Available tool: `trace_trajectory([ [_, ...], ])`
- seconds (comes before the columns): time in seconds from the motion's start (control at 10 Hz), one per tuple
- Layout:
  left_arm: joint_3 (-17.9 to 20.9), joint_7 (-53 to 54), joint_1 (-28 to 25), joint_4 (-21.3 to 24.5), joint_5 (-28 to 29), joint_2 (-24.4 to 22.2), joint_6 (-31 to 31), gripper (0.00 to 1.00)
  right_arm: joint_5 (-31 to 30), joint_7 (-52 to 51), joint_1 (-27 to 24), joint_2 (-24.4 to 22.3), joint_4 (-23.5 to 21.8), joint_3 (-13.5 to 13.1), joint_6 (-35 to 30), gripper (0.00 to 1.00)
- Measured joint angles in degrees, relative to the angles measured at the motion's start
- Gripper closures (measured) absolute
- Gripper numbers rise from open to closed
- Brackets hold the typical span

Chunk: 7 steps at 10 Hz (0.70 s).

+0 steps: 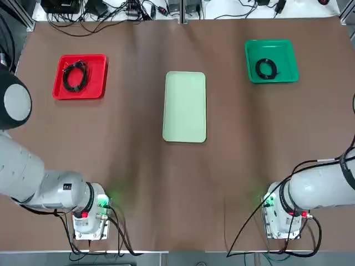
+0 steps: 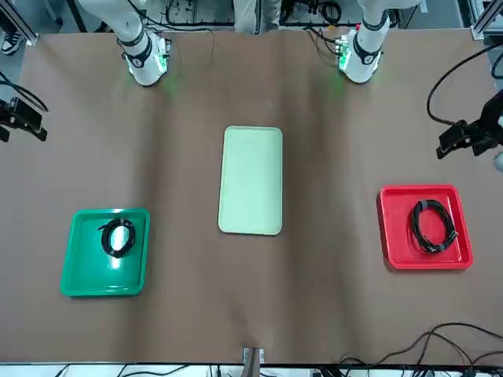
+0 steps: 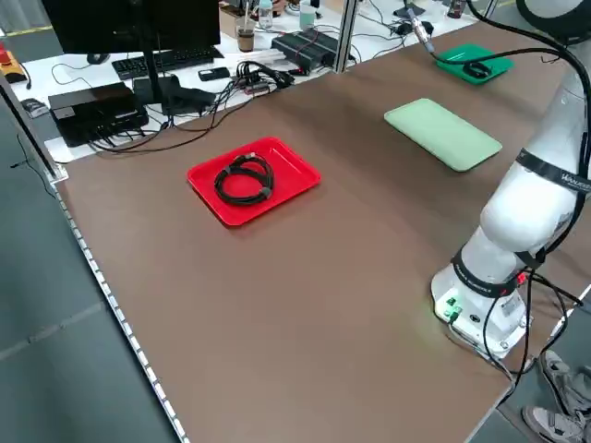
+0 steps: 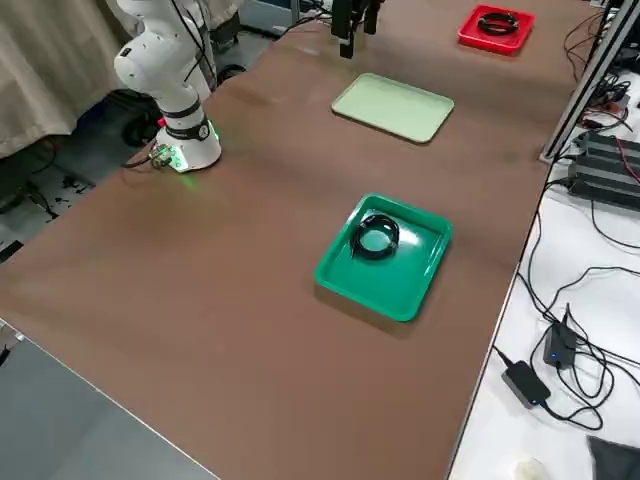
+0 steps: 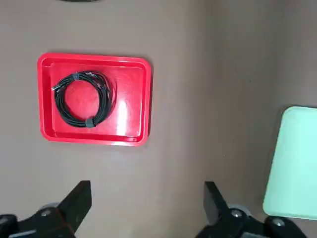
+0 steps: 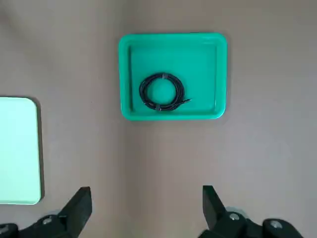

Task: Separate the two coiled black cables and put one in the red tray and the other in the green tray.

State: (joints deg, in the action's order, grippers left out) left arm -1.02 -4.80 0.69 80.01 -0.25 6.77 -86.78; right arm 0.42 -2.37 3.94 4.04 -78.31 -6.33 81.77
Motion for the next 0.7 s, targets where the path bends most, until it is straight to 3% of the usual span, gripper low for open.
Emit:
trace_trajectory([
  [0.7,-0.3,0.7,-0.3,0.0,0.3,0.0,-0.2,0.01,0.0,0.4,-0.8,-0.9,-1.5,0.3,0.1,0.01],
])
